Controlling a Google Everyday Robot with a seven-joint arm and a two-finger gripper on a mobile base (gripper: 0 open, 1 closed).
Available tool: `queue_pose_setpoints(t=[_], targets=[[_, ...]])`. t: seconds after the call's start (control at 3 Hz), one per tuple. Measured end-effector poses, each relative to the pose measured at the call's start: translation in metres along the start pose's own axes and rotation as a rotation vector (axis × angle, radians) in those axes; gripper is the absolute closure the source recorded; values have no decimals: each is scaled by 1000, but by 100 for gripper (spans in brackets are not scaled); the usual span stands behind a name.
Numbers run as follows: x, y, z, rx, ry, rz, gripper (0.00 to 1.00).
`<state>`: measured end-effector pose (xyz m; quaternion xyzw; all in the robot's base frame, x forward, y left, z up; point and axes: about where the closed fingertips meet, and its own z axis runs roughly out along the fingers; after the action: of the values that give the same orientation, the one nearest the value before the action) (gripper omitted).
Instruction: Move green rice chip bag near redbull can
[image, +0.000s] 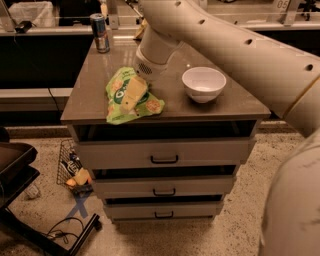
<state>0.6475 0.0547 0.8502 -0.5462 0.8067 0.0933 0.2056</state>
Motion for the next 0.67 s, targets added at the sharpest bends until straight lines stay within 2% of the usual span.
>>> queue_pose_setpoints(t=[0.33, 0.67], targets=[[1, 24, 18, -11, 0, -44, 18], [2, 26, 22, -16, 4, -46, 41]])
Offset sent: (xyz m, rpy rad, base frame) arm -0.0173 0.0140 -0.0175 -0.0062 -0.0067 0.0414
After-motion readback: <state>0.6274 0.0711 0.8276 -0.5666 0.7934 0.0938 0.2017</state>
